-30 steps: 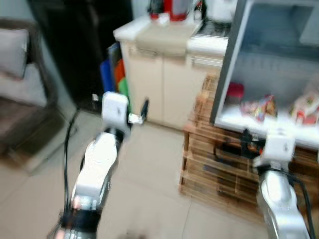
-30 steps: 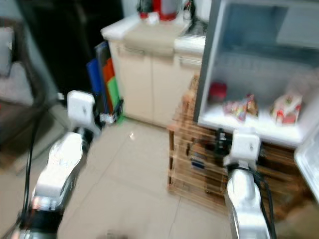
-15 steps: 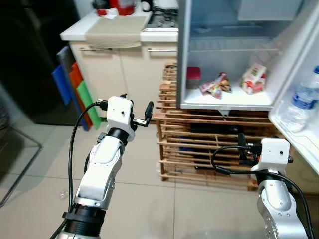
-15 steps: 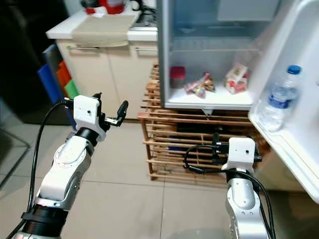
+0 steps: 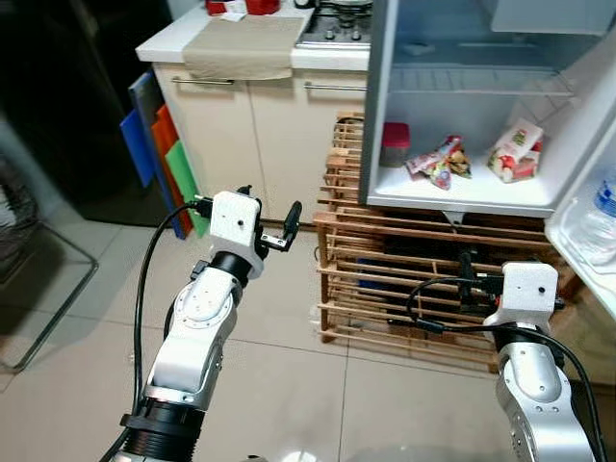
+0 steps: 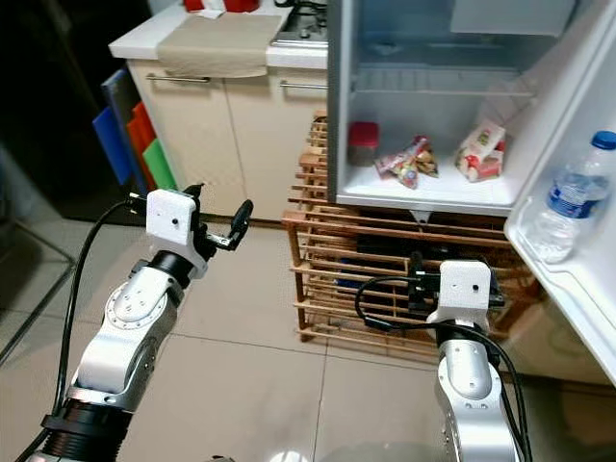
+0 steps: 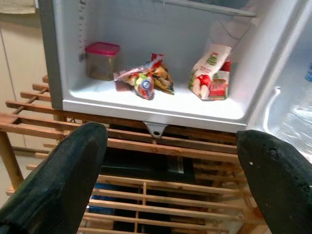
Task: Restocking fridge
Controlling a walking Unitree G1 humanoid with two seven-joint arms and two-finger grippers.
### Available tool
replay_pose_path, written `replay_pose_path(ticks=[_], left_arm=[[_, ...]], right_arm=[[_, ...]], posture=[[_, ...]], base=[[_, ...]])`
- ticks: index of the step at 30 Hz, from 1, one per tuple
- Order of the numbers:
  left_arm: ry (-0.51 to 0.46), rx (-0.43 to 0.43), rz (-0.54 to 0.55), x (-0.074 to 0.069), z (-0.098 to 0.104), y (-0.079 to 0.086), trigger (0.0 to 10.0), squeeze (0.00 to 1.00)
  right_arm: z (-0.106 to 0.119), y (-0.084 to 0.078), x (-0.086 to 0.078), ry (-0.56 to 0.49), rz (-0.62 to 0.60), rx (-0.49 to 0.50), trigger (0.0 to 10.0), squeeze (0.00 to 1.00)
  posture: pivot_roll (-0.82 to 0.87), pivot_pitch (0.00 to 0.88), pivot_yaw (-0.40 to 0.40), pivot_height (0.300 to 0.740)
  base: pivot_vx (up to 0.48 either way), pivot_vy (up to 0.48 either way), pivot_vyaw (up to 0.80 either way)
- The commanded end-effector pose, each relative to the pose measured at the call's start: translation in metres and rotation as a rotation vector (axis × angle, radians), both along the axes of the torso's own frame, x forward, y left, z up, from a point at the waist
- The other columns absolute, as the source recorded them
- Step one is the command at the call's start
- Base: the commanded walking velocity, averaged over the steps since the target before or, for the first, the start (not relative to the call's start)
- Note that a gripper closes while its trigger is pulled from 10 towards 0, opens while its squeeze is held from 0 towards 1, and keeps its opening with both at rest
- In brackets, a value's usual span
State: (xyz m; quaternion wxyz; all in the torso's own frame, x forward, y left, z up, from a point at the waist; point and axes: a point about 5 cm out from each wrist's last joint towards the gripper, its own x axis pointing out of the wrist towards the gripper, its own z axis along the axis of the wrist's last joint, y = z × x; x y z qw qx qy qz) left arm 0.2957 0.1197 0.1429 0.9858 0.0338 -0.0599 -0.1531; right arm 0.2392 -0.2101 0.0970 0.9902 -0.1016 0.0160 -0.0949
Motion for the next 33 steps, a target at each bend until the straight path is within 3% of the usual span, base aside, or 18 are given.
replay_pose_path(ticks=[1, 5, 7, 12, 23, 31, 32, 33], left_arm=[[0.033, 0.008, -0.002, -0.007, -0.012, 0.009, 10.0, 0.00], [0.094, 0.033, 0.022, -0.020, -0.033, 0.026, 10.0, 0.00], [0.125, 0.032, 0.046, -0.036, -0.046, 0.033, 10.0, 0.00], [0.099, -0.009, 0.038, -0.028, -0.039, 0.022, 10.0, 0.00], [0.089, -0.042, -0.037, -0.026, -0.035, 0.013, 10.0, 0.00], [0.074, -0.038, -0.029, -0.024, -0.033, 0.015, 10.0, 0.00], [0.081, -0.035, -0.021, -0.022, -0.034, 0.017, 10.0, 0.00], [0.081, -0.035, -0.021, -0.022, -0.034, 0.017, 10.0, 0.00]], right_arm=[[0.000, -0.007, -0.004, -0.004, -0.021, -0.008, 10.0, 0.36], [-0.002, -0.009, -0.009, 0.003, -0.015, -0.004, 10.0, 0.42], [-0.007, -0.014, -0.016, 0.025, -0.018, -0.016, 10.0, 0.43], [-0.008, -0.014, -0.015, 0.031, -0.014, -0.020, 10.0, 0.43], [-0.010, -0.010, -0.014, 0.036, 0.003, -0.021, 10.0, 0.43], [-0.025, -0.007, -0.027, 0.107, 0.091, -0.001, 10.0, 0.43], [-0.039, -0.005, -0.039, 0.184, 0.164, -0.001, 10.0, 0.43], [-0.039, -0.005, -0.039, 0.184, 0.164, -0.001, 10.0, 0.43]], posture=[[-0.12, 0.000, 0.091, 0.731], [-0.13, 0.000, 0.088, 0.731], [-0.12, 0.000, 0.075, 0.731], [-0.12, 0.000, 0.059, 0.731], [-0.12, 0.000, 0.068, 0.731], [-0.13, 0.000, 0.070, 0.731], [-0.13, 0.000, 0.068, 0.731], [-0.13, 0.000, 0.068, 0.731]], base=[[0.000, 0.000, -0.75], [0.000, 0.000, -0.76], [0.000, 0.000, -0.72], [0.000, 0.000, -0.26], [0.000, -0.479, 0.00], [0.000, -0.176, 0.00], [0.000, 0.000, 0.00], [0.000, 0.000, 0.00]])
